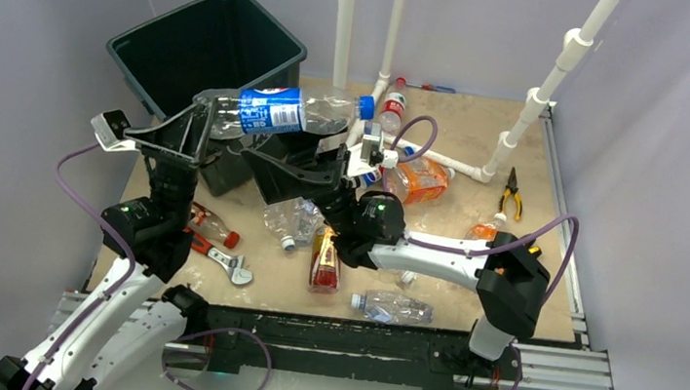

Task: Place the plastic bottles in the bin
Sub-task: Pick up the plastic bottle at the center of the board.

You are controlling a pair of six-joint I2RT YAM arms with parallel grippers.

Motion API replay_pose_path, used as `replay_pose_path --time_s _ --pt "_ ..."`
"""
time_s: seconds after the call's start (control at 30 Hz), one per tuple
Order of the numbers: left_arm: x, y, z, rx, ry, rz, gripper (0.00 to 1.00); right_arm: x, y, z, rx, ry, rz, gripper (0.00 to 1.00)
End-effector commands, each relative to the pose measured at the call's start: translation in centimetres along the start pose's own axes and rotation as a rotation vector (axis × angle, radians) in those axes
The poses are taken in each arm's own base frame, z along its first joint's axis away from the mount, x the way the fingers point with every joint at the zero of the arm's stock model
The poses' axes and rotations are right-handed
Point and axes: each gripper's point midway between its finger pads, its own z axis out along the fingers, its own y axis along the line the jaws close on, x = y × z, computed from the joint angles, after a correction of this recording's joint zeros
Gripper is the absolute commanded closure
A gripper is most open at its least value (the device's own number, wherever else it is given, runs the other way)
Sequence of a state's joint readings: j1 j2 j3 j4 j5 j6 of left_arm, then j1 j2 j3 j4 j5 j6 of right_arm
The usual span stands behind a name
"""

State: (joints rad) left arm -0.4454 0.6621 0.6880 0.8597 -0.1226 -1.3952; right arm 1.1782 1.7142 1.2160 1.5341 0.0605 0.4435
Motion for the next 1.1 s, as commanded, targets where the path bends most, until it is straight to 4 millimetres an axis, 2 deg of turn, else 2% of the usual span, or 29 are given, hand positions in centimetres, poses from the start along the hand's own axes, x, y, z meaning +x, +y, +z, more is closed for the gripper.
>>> replay_pose_path --time_s 0.0,0.27,0.5,0.67,0.87,0.93,1.07 --pt "0.1 -2.3 -0.1 0.079 0.015 -0.050 1.00 -15.0 6.8 0.2 -0.218 -0.534 -0.006 0.02" --pt "0.6 -2.8 0.1 0.095 0.046 -0.062 1.00 -16.3 6.0 1.1 -0.165 -0.602 -0.033 0.02" --pt "1.2 -2.1 0.0 0.078 0.076 -0.074 1.00 -16.3 6.3 2.2 -0.194 -0.631 -0.043 0.05" --pt "1.4 -2.3 0.2 0.087 0.084 -0.077 1.00 -15.0 6.4 2.5 -0.221 -0.594 -0.025 0.20" --pt "1.7 -2.6 0.8 0.119 0.097 -0.094 1.00 -12.9 6.0 2.6 -0.220 -0.520 -0.009 0.17" --pt "2.0 -2.7 0.9 0.127 0.114 -0.095 1.00 -12.6 5.7 2.6 -0.212 -0.511 -0.010 0.22" --pt "2.2 -2.3 0.8 0.116 0.119 -0.098 1.00 -12.6 5.5 2.6 -0.211 -0.520 -0.001 0.40"
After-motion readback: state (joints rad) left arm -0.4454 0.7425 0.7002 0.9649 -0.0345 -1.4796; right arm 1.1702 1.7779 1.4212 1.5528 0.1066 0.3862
